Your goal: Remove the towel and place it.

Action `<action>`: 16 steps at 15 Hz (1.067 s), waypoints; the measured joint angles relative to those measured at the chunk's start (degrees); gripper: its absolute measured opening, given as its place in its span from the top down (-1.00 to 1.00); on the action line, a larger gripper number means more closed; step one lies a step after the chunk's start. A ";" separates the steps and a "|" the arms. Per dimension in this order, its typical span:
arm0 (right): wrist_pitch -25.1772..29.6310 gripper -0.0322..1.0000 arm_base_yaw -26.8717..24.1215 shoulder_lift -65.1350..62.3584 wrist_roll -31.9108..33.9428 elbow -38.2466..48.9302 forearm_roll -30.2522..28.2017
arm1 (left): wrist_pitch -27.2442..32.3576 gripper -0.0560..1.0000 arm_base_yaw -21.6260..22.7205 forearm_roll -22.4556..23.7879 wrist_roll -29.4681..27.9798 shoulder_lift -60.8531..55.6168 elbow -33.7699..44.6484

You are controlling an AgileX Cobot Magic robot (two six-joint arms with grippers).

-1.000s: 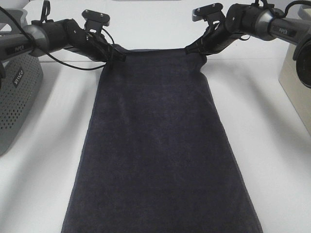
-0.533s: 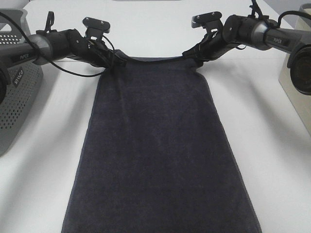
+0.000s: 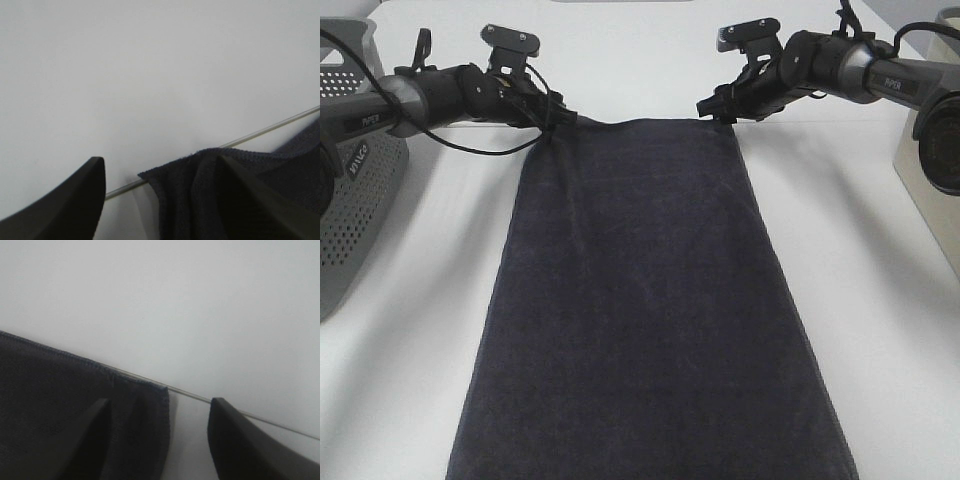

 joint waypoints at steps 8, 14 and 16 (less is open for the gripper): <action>14.78 -0.17 -0.97 -4.64 0.00 0.00 0.23 | 5.39 -0.25 0.86 0.29 0.00 -0.69 -1.26; 37.93 -0.36 -0.97 -18.11 6.93 0.00 -0.74 | 33.06 -0.39 0.86 6.59 -9.11 -13.24 -1.32; 44.98 -0.48 -0.97 -23.84 10.83 0.00 -3.55 | 44.18 -0.53 0.86 12.95 -19.42 -20.00 -1.38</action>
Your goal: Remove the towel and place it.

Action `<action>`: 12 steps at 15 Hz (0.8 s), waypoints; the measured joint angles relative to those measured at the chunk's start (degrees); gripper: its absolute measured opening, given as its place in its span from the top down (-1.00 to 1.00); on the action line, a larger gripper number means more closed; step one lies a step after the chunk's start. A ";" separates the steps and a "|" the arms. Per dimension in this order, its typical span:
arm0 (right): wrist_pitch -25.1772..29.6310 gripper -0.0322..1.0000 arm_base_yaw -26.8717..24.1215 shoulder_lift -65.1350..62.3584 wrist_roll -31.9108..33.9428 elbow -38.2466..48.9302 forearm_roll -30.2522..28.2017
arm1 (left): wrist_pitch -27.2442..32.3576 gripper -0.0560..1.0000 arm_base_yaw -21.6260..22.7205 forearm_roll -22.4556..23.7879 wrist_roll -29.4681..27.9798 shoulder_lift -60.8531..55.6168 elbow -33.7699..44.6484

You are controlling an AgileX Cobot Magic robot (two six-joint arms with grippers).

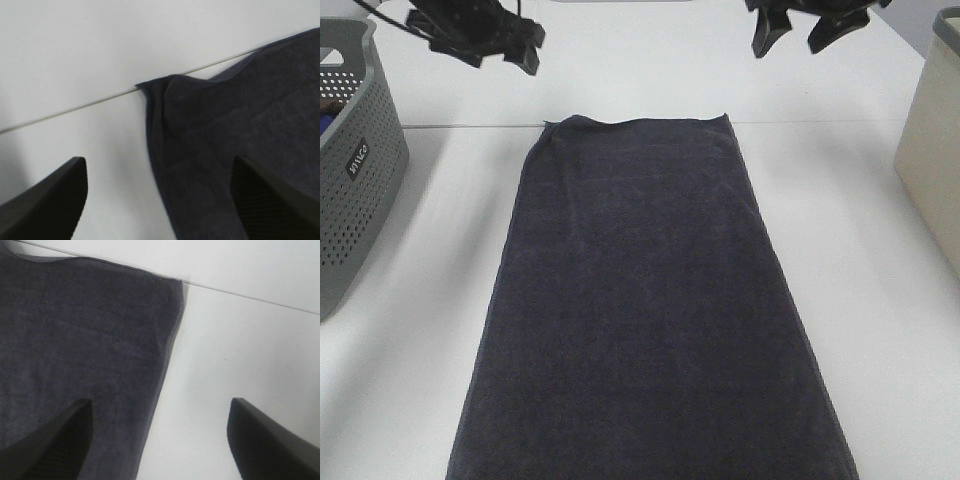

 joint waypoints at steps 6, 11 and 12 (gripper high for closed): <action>5.73 -0.51 0.00 -13.06 4.64 0.00 -4.64 | 17.70 -0.57 1.49 11.92 -10.89 -15.47 -0.29; 5.73 -0.51 0.00 -30.65 5.33 16.39 -3.09 | 17.88 -0.57 7.96 10.26 -9.57 -30.65 10.43; 5.73 -0.51 0.00 -36.33 6.02 22.86 -2.98 | 17.93 -0.57 7.96 9.80 -9.05 -35.12 16.27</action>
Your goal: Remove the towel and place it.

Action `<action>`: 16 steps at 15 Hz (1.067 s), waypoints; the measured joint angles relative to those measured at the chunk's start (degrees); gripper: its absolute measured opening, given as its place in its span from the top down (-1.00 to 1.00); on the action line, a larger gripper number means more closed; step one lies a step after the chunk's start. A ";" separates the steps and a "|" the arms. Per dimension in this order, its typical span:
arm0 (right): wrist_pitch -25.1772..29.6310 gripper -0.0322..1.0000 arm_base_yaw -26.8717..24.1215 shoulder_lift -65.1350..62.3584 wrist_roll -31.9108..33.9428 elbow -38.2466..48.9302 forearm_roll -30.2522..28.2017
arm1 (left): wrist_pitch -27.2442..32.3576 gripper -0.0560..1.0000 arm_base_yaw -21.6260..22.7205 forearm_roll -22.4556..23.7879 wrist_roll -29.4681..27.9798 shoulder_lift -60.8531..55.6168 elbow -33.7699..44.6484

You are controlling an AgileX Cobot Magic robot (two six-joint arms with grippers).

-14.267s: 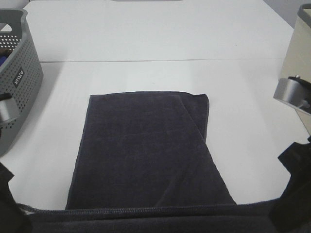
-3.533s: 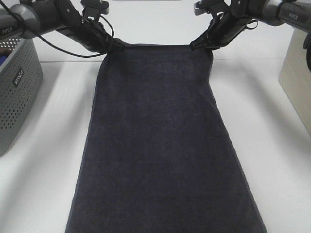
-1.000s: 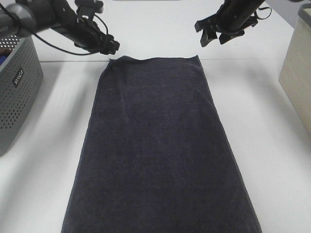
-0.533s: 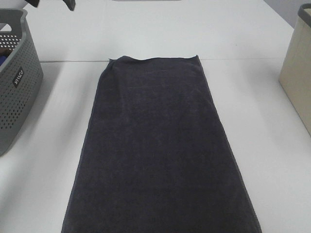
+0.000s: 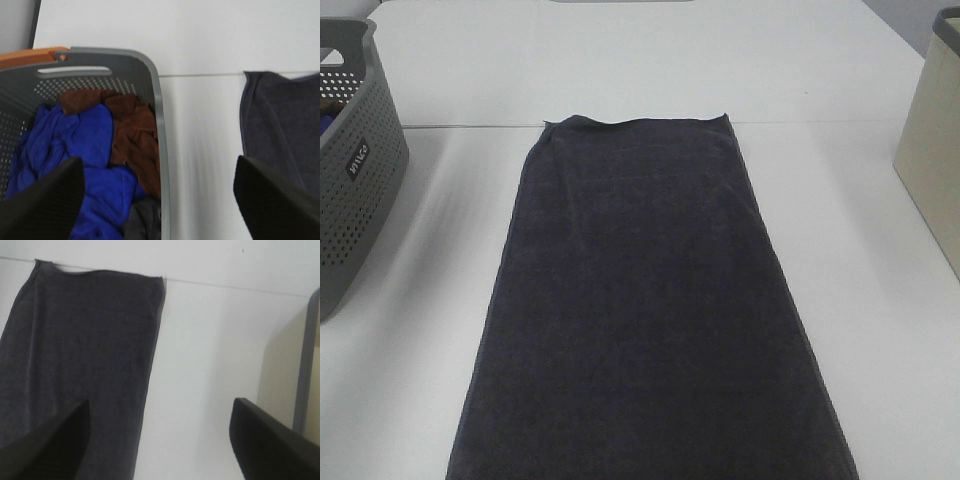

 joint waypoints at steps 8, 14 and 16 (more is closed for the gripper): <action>0.11 -0.51 0.00 -42.28 0.00 40.85 1.83 | -2.58 -0.57 0.00 0.80 -2.23 -51.57 51.74; -1.38 -0.51 0.00 -69.79 0.00 66.69 0.34 | -3.38 -0.57 0.00 4.07 -2.23 -80.62 70.65; -4.93 -0.51 0.00 -78.21 0.00 73.11 -0.11 | -3.67 -0.57 0.00 4.07 -1.43 -86.86 75.63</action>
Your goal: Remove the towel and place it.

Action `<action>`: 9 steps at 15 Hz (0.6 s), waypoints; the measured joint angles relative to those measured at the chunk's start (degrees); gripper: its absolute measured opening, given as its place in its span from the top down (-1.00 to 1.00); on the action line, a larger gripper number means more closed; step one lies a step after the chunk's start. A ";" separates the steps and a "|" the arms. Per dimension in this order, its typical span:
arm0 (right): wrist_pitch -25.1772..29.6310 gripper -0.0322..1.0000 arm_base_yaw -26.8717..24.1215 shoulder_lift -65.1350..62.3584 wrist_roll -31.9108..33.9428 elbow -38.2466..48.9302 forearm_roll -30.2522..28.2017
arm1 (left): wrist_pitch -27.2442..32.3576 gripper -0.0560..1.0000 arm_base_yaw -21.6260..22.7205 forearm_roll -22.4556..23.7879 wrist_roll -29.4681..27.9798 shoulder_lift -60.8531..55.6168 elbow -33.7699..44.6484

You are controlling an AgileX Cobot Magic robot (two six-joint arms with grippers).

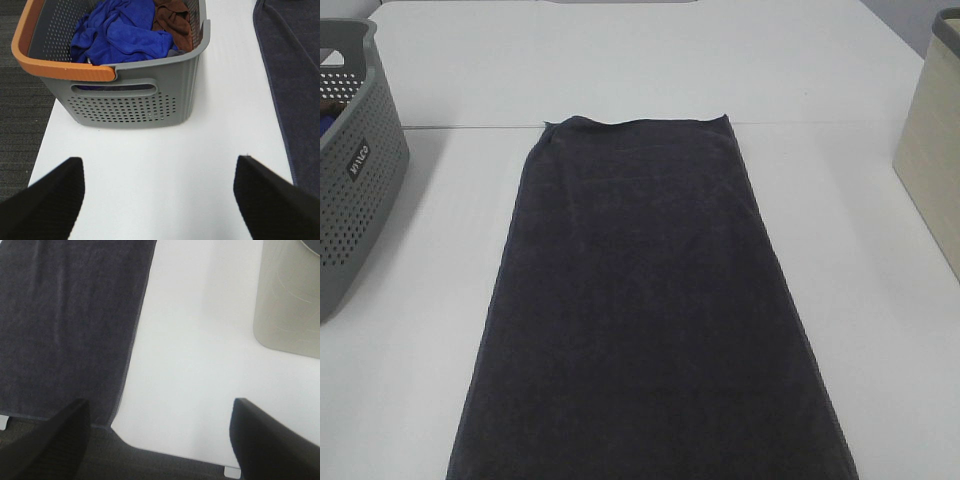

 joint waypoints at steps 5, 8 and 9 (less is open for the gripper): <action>-4.47 -0.51 0.00 -14.78 -1.78 4.58 -0.23 | -1.20 -0.57 0.00 -0.92 1.32 -12.72 6.82; -5.33 -0.51 0.06 -15.76 -3.32 4.93 -0.86 | -1.43 -0.57 0.00 -4.24 1.32 -15.87 9.57; -5.33 -0.51 0.06 -15.76 -3.32 5.16 -1.55 | -2.52 -0.57 0.00 -5.44 1.38 -15.87 10.54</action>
